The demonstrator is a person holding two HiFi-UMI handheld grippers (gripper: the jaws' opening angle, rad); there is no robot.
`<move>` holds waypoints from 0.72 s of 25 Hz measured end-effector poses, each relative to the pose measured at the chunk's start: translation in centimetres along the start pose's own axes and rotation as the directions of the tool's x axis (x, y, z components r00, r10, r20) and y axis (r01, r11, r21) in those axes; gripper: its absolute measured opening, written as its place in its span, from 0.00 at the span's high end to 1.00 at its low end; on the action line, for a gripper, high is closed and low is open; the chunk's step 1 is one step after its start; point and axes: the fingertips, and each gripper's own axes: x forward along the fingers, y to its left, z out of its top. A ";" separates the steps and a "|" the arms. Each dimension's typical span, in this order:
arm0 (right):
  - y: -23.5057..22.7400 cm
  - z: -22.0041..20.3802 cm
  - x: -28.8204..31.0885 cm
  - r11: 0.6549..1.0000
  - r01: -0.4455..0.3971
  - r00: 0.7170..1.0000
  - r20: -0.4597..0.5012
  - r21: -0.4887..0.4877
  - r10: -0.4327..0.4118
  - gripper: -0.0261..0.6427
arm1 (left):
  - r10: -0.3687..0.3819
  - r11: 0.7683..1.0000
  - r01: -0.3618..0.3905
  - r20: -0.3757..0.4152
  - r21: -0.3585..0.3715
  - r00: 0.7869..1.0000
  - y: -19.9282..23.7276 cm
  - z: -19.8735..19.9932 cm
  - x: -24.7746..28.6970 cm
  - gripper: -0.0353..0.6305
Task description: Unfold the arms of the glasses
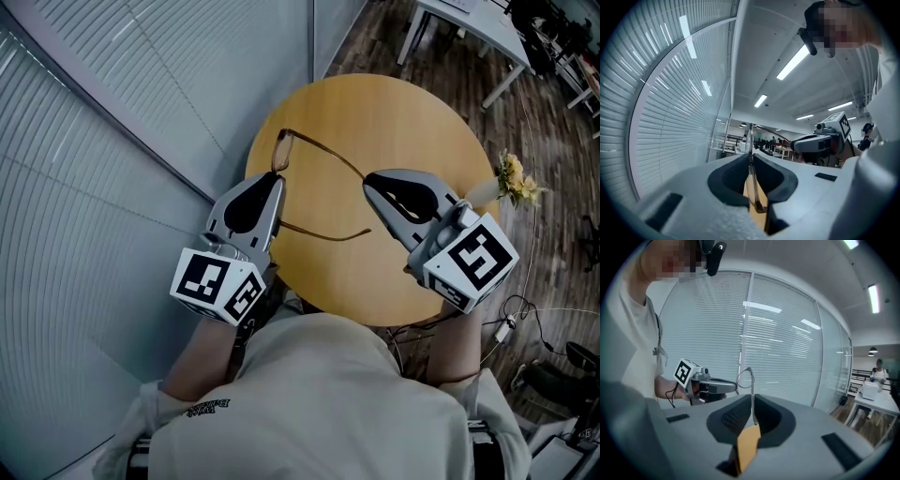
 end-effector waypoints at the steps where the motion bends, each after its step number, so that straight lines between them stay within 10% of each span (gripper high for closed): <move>1: -0.3 0.3 -0.1 1.000 0.013 1.000 0.007 0.001 -0.013 0.90 | -0.001 1.000 0.001 -0.005 -0.002 1.000 0.0 -0.2 0.0 0.88; 18: -2.0 1.3 -0.6 0.991 0.117 0.989 0.087 0.063 -0.123 0.90 | 0.026 0.999 -0.025 -0.020 0.029 0.999 0.8 -0.7 -0.2 0.88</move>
